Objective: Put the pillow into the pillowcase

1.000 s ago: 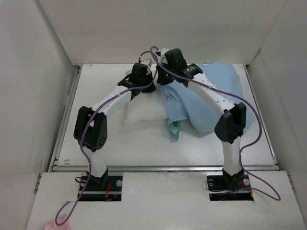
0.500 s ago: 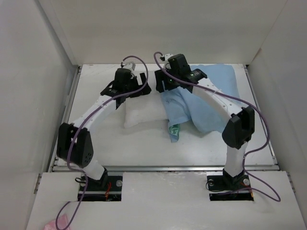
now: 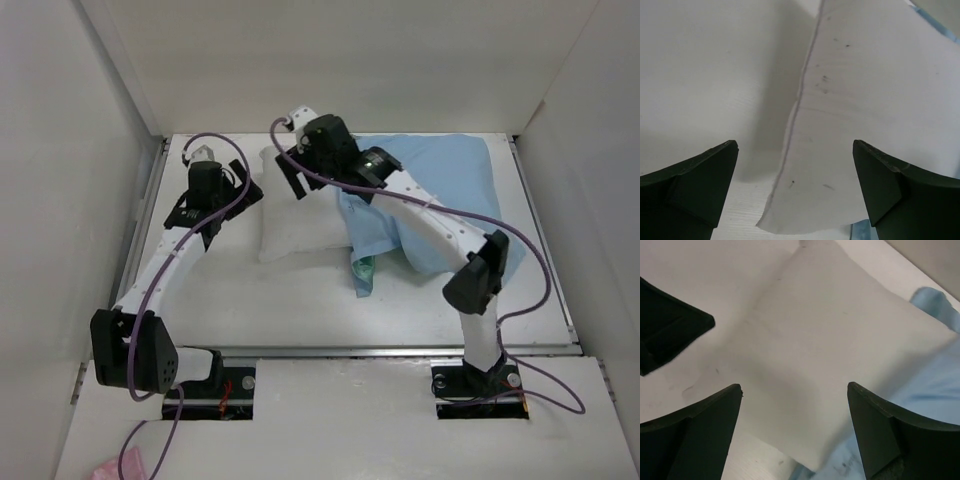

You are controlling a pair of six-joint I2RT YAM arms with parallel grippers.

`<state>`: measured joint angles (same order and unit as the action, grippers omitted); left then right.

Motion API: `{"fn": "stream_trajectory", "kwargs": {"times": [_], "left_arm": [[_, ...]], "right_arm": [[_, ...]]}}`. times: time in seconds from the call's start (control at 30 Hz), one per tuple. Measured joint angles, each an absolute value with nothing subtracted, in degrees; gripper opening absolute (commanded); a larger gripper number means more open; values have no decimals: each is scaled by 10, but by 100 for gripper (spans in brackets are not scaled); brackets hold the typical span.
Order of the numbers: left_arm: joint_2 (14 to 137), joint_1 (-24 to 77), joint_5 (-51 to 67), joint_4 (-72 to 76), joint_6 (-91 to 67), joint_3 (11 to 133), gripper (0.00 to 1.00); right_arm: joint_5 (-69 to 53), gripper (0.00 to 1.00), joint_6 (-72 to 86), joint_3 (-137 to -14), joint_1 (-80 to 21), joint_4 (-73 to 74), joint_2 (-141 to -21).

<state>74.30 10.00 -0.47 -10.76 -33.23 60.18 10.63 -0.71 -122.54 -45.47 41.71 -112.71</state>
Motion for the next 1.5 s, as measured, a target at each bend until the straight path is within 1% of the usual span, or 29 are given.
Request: {"fn": "stream_trajectory", "kwargs": {"times": [0.13, 0.3, 0.33, 0.37, 0.4, 0.43, 0.47, 0.57, 0.63, 0.8, 0.93, 1.07, 1.2, 1.4, 1.5], "left_arm": [[743, 77, -4, -121, -347, 576, 100], [738, 56, 1, -125, -355, 565, 100], [735, 52, 2, -124, -356, 563, 100], [729, 49, 2, -124, -357, 561, 100], [724, 46, 3, -124, -357, 559, 100], [718, 43, 3, -125, -358, 558, 100], [712, 41, 4, -126, -359, 558, 100], [700, 40, 2, -126, -359, 558, 100], [696, 40, 2, -126, -359, 558, 100], [699, 40, 18, -108, -360, 551, 100], [735, 40, 62, -59, -363, 537, 100], [802, 44, 143, 10, -365, 519, 100], [901, 89, 220, 89, -373, 532, 100], [1072, 173, 357, 232, -422, 613, 100], [1117, 198, 397, 292, -451, 619, 100]], "right_arm": [[120, 100, -21, -1291, -487, 420, -1228], [187, 100, -23, -1308, -493, 415, -1333], [198, 97, -23, -1309, -492, 411, -1348], [205, 91, -23, -1313, -492, 409, -1359], [211, 60, -23, -1320, -493, 407, -1368], [214, 35, -23, -1326, -493, 405, -1373], [217, 0, -20, -1331, -493, 405, -1374], [218, 0, -6, -1338, -485, 405, -1365], [201, 0, -4, -1317, -475, 401, -1337], [96, 0, -3, -1261, -421, 398, -1210], [28, 0, -2, -1262, -337, 396, -1092], [10, 0, -2, -1284, -274, 394, -1019], [-17, 0, 3, -1291, -266, 390, -1001], [-61, 0, 15, -1307, -267, 405, -1026], [-68, 0, 18, -1315, -267, 408, -1032]]}}
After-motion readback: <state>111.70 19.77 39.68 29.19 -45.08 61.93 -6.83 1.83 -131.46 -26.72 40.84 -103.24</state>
